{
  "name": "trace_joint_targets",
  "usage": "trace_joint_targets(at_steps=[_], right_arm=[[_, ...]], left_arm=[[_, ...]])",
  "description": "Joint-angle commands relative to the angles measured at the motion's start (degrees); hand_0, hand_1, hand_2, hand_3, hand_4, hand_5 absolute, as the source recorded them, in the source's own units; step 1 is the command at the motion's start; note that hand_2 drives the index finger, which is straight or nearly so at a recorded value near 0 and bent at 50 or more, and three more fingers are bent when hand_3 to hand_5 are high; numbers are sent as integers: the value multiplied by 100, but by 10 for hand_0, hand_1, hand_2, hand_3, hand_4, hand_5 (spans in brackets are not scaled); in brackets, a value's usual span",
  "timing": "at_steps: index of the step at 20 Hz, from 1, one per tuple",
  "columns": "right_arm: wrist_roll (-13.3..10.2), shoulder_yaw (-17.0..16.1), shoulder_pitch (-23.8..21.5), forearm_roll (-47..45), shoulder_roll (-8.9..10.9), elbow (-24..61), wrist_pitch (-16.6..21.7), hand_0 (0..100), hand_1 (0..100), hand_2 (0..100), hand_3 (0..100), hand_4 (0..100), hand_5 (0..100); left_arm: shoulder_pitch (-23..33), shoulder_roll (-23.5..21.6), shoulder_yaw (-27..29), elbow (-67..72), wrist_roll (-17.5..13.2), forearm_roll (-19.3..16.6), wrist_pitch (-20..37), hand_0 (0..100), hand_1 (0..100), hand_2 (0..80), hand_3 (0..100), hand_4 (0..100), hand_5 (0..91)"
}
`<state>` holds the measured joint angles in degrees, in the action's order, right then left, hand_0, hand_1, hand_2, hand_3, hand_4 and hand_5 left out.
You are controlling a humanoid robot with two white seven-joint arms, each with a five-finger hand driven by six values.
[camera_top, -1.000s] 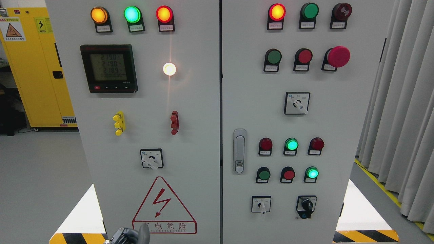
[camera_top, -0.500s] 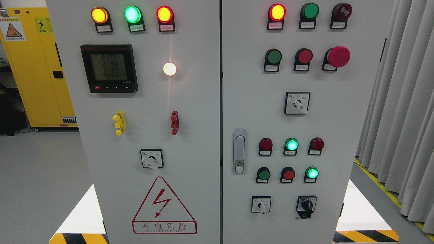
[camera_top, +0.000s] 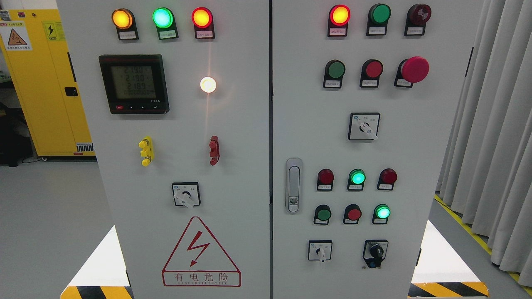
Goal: Turn on light switch 1
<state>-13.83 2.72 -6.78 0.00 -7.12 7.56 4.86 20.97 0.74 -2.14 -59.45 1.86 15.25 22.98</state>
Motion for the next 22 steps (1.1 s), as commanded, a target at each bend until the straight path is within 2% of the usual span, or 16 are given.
trace_joint_targets(at_steps=[1,3,5,6,7,8,9,10,11,12,15,18,22], right_arm=[[4,0,1,-167,0,0,-2,0,500,40,0,0,0],[4,0,1,-167,0,0,-2,0,500,40,0,0,0],[4,0,1,-167,0,0,-2,0,500,40,0,0,0],[4,0,1,-167,0,0,-2,0,500,40,0,0,0],[4,0,1,-167,0,0,-2,0,500,40,0,0,0],[4,0,-8,-167,0,0,-2,0,500,40,0,0,0],[4,0,-8,-167,0,0,-2,0,500,40,0,0,0],[4,0,1,-167,0,0,-2,0,500,40,0,0,0],[4,0,1,-167,0,0,-2,0,500,40,0,0,0],[4,0,-8,-167,0,0,-2,0,500,40,0,0,0],[4,0,1,-167,0,0,-2,0,500,40,0,0,0],[4,0,1,-167,0,0,-2,0,500,40,0,0,0],[4,0,1,-167,0,0,-2,0,500,40,0,0,0]], left_arm=[[-101,-118,-50,3526,-90,101,5,65,362,385,677,666,375],[-207,-66,-50,3948,-98,101,-22,62,358,324,606,582,273],[-365,-57,-84,4396,-168,48,-39,55,349,234,474,457,85],[-452,-57,-120,4633,-204,13,-65,53,348,202,424,417,33],[-593,-48,-120,4871,-256,-5,-153,47,345,144,355,359,0],[-751,4,-120,5099,-309,-14,-380,37,336,14,193,239,0],[-891,75,-111,5276,-362,-22,-661,36,331,13,177,219,0],[-1015,110,-102,5373,-432,-14,-933,34,323,0,82,148,0],[-1103,119,-102,5383,-537,-14,-1179,35,311,0,0,0,0],[-1173,119,-102,5383,-642,-14,-1373,36,308,0,0,0,0],[-1306,128,-190,5383,-600,-110,-1524,36,276,0,0,0,0],[-1367,102,-410,5392,-608,-461,-1884,30,258,0,0,0,0],[-1508,84,-489,5409,-600,-567,-1990,19,249,0,0,0,0]])
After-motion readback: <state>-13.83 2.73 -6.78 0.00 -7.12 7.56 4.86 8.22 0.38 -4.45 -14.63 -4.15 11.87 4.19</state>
